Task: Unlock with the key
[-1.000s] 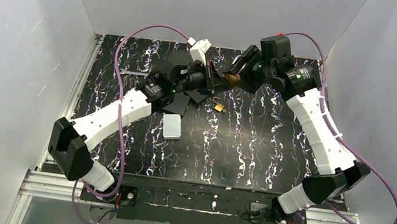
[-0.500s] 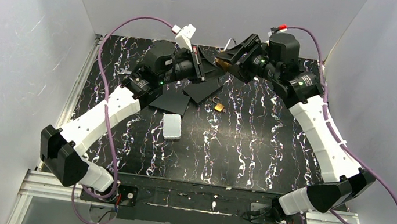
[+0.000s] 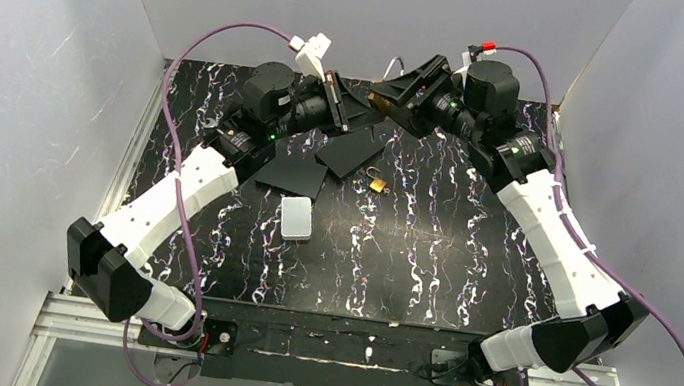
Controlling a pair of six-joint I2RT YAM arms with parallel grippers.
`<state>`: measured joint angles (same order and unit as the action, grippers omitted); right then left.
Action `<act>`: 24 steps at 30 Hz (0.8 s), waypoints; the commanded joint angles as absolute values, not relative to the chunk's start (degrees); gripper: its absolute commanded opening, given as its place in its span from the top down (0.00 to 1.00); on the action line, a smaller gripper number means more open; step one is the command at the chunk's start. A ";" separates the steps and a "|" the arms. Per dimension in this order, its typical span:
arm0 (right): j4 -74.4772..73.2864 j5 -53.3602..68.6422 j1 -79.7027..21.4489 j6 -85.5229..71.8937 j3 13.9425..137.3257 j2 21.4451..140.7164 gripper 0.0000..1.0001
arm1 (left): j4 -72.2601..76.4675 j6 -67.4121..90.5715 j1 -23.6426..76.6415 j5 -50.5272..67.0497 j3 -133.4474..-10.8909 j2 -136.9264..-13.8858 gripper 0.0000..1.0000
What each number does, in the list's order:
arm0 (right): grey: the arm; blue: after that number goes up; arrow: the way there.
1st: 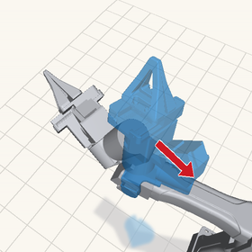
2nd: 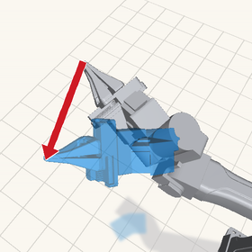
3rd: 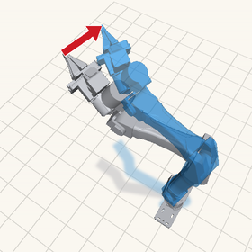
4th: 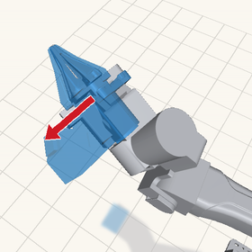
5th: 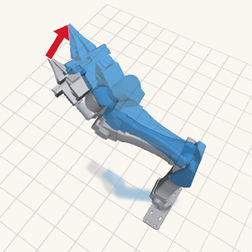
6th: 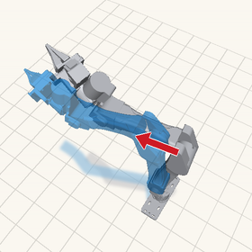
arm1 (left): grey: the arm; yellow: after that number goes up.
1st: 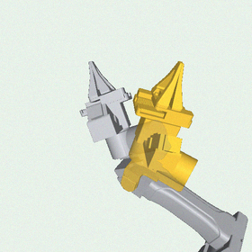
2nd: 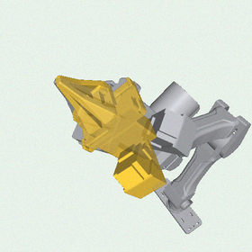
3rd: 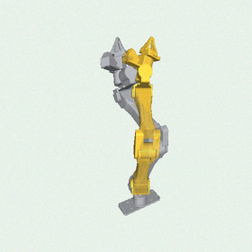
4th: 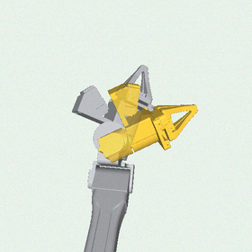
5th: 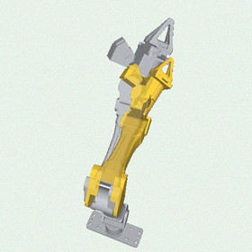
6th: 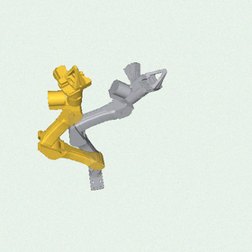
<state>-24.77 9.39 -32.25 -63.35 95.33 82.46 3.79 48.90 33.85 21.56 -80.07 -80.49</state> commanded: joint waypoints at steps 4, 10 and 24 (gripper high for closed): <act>-15.35 14.91 -32.87 -65.62 95.14 78.14 0.99 | 9.21 52.82 32.40 22.04 -84.25 -77.85 1.00; -12.46 15.47 -32.87 -66.93 94.62 77.75 0.99 | 14.45 58.50 31.01 24.10 -83.39 -77.94 1.00; -7.19 16.37 -32.87 -68.87 92.62 76.33 0.99 | 21.08 63.28 30.11 26.98 -81.80 -77.79 1.00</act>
<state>-14.41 12.01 -32.08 -67.35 92.82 79.50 12.08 60.47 30.81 26.00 -81.03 -80.49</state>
